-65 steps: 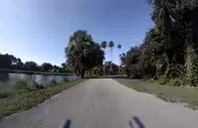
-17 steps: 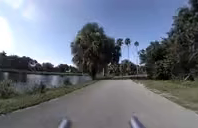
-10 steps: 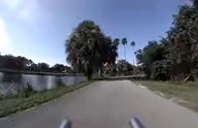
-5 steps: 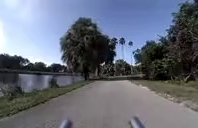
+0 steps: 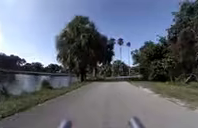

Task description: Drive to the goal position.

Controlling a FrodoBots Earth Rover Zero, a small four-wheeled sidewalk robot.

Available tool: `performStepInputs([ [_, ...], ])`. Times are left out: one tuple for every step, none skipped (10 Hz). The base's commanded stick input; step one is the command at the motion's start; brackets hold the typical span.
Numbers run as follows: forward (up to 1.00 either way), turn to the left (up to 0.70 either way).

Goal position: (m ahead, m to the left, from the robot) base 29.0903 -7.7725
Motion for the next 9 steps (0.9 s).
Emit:
performStepInputs([
  [0.85,0.00],
  [0.85,0.00],
  [0.85,0.00],
  [0.85,0.00],
  [0.85,0.00],
  [0.85,0.00],
  [0.85,0.00],
  [0.85,0.00],
  [0.85,0.00],
])
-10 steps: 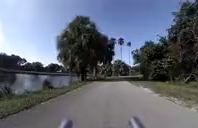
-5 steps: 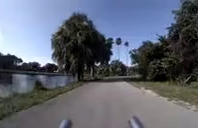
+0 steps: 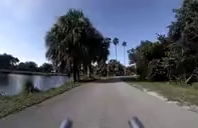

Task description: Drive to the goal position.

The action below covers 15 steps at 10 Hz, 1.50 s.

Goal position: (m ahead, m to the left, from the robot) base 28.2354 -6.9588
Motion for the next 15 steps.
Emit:
performStepInputs([
  [0.85,0.00],
  [0.85,0.00],
  [0.85,0.00],
  [0.85,0.00],
  [0.85,0.00],
  [0.85,0.00],
  [0.85,0.00],
  [0.85,0.00],
  [0.85,0.00],
  [0.85,0.00],
  [0.85,0.00],
  [0.85,0.00],
  [0.85,0.00],
  [0.85,0.00],
  [0.85,0.00],
])
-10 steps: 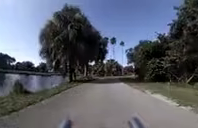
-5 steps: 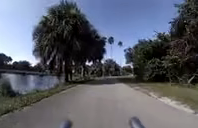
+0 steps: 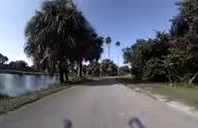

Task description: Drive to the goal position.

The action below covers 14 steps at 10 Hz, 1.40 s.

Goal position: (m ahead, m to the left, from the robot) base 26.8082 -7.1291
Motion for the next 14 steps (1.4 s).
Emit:
performStepInputs([
  [0.85,0.00],
  [0.85,0.00],
  [0.85,0.00],
  [0.85,0.00],
  [0.85,0.00],
  [0.85,0.00],
  [0.85,0.00],
  [0.85,0.00],
  [0.85,0.00],
  [0.85,0.00],
  [0.85,0.00],
  [0.85,0.00],
  [0.85,0.00],
  [0.85,0.00],
])
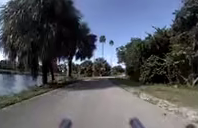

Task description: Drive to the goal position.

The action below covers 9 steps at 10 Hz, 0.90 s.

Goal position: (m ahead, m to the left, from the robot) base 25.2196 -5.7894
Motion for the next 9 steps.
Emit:
performStepInputs([
  [0.85,0.00],
  [0.85,0.00],
  [0.85,0.00],
  [0.85,0.00],
  [0.85,0.00],
  [0.85,0.00],
  [0.85,0.27],
  [0.85,0.34],
  [0.85,0.34],
])
